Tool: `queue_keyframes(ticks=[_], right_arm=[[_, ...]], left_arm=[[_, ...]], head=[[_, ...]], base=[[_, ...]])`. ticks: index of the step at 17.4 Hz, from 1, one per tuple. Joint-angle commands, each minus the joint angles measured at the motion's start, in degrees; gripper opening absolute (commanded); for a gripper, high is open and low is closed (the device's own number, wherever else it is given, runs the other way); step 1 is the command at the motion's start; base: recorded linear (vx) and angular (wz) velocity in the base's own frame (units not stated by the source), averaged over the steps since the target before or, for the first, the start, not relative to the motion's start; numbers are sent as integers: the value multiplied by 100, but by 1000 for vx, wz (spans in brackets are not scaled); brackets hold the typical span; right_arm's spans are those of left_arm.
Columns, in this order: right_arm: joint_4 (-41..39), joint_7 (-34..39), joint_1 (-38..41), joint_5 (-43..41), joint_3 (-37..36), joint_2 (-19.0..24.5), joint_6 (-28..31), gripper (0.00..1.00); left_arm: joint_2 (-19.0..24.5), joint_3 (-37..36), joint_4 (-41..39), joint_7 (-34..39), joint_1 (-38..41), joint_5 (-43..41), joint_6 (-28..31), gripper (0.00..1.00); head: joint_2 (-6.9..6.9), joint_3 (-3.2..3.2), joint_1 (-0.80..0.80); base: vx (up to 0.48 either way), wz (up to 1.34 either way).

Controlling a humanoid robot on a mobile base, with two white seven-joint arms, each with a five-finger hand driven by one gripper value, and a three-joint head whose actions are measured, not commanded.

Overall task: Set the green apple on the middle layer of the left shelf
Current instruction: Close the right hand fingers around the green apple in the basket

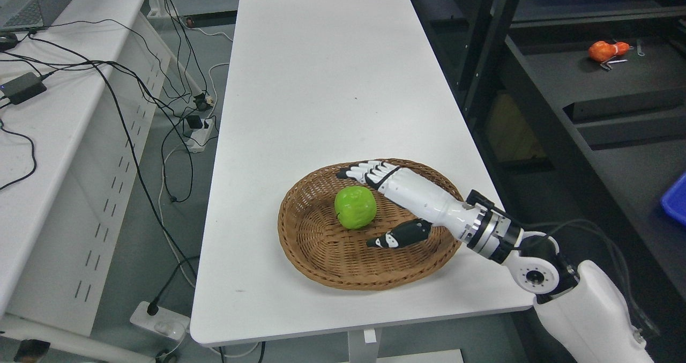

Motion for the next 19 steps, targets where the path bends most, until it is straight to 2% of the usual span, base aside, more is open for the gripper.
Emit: queue_keyframes(ticks=[1, 6, 12, 16, 19], right_arm=[[161, 456, -542, 768, 1114, -386, 240, 100], [521, 949, -1070, 311, 1184, -474, 679, 100], [794, 984, -1466, 284, 1500, -466, 776, 100], [1146, 984, -1809, 275, 1772, -334, 776, 100], [1522, 1037, -1967, 319, 2132, -19, 776, 100]], left_arm=[[100, 0, -3, 2, 0, 0, 4, 100], [100, 0, 6, 2, 0, 0, 4, 100], [100, 0, 6, 2, 0, 0, 4, 100], [100, 0, -3, 2, 0, 0, 4, 100], [100, 0, 6, 2, 0, 0, 4, 100]], head=[[0, 0, 0], [0, 0, 0], [0, 0, 0], [0, 0, 0], [0, 0, 0]], base=[[0, 0], [7, 0], [4, 1], [0, 0], [0, 0]])
